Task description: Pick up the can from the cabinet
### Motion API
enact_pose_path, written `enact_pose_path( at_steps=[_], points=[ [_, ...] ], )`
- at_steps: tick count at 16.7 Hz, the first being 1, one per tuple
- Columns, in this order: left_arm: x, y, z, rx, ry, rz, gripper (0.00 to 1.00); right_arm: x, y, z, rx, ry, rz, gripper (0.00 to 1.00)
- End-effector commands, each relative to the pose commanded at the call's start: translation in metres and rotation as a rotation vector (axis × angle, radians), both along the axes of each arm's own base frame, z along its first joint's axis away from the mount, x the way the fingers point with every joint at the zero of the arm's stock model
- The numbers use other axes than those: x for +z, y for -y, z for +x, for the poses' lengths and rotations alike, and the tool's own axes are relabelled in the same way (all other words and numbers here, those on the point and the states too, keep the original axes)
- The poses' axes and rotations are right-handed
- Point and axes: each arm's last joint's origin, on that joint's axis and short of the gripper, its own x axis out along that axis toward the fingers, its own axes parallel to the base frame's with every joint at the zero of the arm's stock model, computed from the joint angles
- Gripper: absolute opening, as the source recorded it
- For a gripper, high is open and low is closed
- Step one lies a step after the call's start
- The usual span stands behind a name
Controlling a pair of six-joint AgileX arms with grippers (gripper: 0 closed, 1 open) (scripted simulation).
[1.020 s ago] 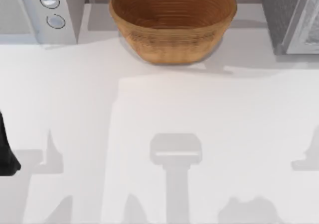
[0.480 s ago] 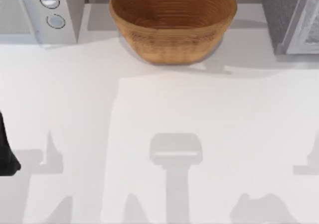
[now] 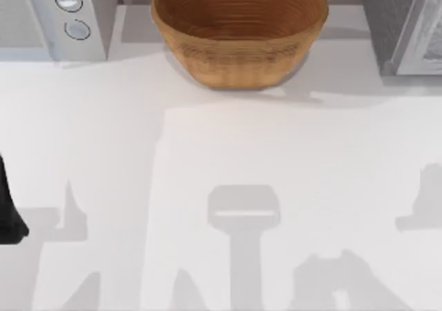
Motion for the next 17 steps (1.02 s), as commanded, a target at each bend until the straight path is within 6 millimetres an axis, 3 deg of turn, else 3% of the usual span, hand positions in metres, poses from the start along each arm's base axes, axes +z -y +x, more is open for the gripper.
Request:
enact_pose_path(
  at_steps=[4, 9, 13, 17],
  points=[
    [0.000, 0.000, 0.000, 0.000, 0.000, 0.000, 1.00, 0.013, -0.001, 0.033, 0.111, -0.040, 0.020, 0.00],
    [0.000, 0.000, 0.000, 0.000, 0.000, 0.000, 1.00, 0.014, 0.003, 0.094, 0.259, -0.068, 0.049, 0.00],
    [0.000, 0.000, 0.000, 0.000, 0.000, 0.000, 1.00, -0.005, 0.016, 0.145, 0.372, -0.064, 0.068, 0.00],
    [0.000, 0.000, 0.000, 0.000, 0.000, 0.000, 1.00, -0.038, 0.036, 0.185, 0.472, -0.040, 0.074, 0.00]
  ],
)
